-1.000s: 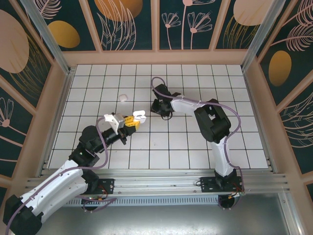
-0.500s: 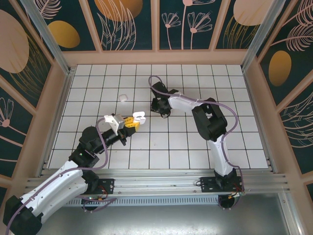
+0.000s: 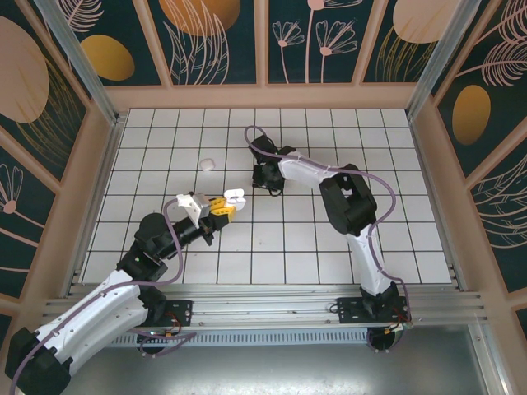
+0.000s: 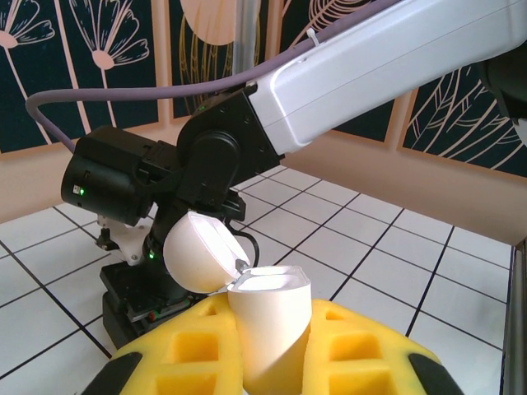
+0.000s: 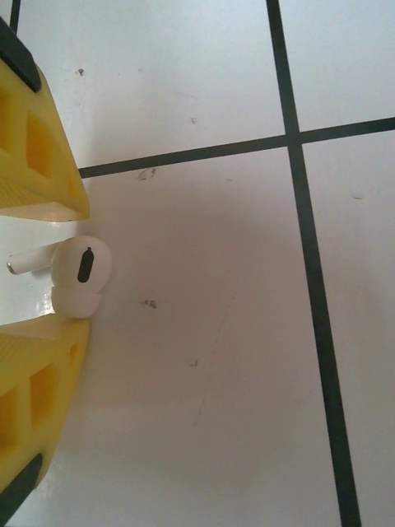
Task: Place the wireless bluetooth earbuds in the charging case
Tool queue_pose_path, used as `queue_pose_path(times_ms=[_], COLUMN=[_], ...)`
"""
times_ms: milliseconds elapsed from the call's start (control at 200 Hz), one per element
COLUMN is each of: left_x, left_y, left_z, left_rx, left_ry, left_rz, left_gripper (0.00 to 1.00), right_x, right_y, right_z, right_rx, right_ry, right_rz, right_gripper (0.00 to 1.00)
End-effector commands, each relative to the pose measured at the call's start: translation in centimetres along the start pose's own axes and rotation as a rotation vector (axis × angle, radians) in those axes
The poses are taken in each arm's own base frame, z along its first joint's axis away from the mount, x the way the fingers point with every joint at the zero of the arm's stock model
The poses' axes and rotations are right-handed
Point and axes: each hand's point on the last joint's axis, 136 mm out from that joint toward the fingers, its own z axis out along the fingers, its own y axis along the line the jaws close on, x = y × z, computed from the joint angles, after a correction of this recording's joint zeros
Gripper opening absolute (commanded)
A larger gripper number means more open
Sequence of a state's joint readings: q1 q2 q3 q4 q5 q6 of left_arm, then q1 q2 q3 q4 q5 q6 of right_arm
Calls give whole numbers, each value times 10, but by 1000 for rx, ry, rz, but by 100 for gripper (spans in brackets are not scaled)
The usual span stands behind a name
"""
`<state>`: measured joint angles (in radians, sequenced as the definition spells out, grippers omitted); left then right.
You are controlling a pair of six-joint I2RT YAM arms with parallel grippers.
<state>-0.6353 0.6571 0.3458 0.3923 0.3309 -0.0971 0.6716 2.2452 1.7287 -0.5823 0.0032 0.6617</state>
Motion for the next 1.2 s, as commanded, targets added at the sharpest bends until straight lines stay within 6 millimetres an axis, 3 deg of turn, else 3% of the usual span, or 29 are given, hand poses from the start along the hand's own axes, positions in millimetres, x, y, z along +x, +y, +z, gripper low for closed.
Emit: queue_pose_path(times_ms=[0,325,631,916,1196], left_x=[-7,-7,-5,-11,-20], left_y=[-2,-2,-3,-13,-16], left_z=[0,-1,2,2,0], left_rx=[7,8,18,81,95], left_ry=[-34,-33,-24,-76,-134], left_rz=[8,2,0,3,36], left_gripper=[0,0,0,0,0], right_x=[-9,-11,-16,-33,-49], right_y=[-18,-13,-9,-3,18], right_z=[14,19,6,-42,-124], right_rx=[84,79,63,19,-67], right_ry=[-28,-17,-51,-207,-421], right_rz=[-18,-36,-45,-24,-36], right_gripper=[37,31,26,26,26])
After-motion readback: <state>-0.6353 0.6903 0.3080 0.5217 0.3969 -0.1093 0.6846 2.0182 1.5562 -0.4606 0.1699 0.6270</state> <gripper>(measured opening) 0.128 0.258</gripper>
